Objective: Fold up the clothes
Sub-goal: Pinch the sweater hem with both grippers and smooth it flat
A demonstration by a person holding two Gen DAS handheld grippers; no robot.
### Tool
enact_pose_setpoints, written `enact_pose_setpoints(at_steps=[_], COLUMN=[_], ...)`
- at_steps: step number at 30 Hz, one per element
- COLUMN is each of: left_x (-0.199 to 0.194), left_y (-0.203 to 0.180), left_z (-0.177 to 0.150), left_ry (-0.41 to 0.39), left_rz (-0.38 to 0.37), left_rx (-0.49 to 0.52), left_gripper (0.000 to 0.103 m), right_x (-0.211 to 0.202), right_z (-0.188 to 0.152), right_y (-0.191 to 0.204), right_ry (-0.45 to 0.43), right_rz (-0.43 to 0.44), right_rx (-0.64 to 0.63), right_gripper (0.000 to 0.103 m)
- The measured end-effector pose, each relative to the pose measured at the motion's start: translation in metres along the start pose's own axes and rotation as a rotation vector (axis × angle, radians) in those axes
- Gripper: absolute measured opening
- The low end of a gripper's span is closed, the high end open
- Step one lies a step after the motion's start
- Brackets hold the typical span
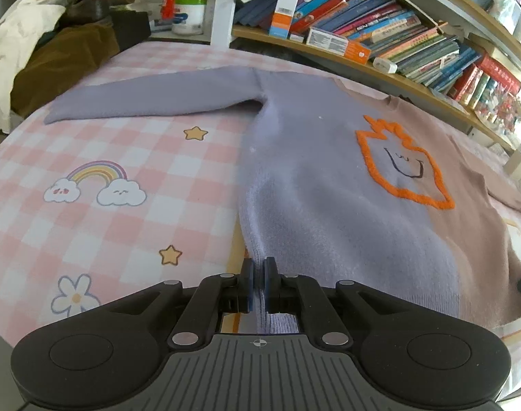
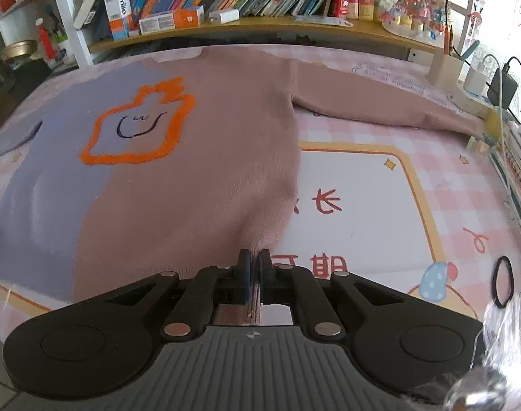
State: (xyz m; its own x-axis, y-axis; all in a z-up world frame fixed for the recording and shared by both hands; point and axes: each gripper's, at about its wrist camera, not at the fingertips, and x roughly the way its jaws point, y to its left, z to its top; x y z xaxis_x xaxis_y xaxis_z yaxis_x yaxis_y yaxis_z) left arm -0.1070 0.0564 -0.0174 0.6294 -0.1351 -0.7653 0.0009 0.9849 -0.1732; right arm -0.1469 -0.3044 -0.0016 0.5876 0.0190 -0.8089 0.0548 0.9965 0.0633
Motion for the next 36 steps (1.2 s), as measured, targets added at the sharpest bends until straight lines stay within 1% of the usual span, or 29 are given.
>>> enact_pose_setpoints(at_steps=[4, 9, 13, 19, 24, 31, 36], left_x=[0.002, 0.006, 0.006, 0.01, 0.015, 0.025, 0.027], left_y=[0.004, 0.013, 0.009, -0.005, -0.006, -0.003, -0.003], left_z=[0.002, 0.01, 0.009, 0.008, 0.013, 0.025, 0.026], left_ry=[-0.008, -0.016, -0.014, -0.007, -0.008, -0.012, -0.015], left_rz=[0.006, 0.023, 0.017, 0.0, -0.002, 0.018, 0.018], left_rx=[-0.005, -0.025, -0.015, 0.009, 0.004, 0.003, 0.019], left_gripper=[0.005, 0.005, 0.005, 0.005, 0.005, 0.005, 0.005], right_x=[-0.008, -0.013, -0.009, 0.004, 0.011, 0.016, 0.016], right_z=[-0.014, -0.029, -0.023, -0.008, -0.002, 0.0, -0.001], right_y=[-0.002, 0.011, 0.009, 0.002, 0.0, 0.007, 0.009], right_ry=[0.01, 0.027, 0.024, 0.005, -0.002, -0.01, -0.014], right_rz=[0.017, 0.04, 0.032, -0.014, -0.028, -0.021, -0.012], right_rx=[0.038, 0.019, 0.027, 0.03, 0.033, 0.021, 0.028], right_gripper=[0.004, 0.004, 0.004, 0.004, 0.004, 0.004, 0.004])
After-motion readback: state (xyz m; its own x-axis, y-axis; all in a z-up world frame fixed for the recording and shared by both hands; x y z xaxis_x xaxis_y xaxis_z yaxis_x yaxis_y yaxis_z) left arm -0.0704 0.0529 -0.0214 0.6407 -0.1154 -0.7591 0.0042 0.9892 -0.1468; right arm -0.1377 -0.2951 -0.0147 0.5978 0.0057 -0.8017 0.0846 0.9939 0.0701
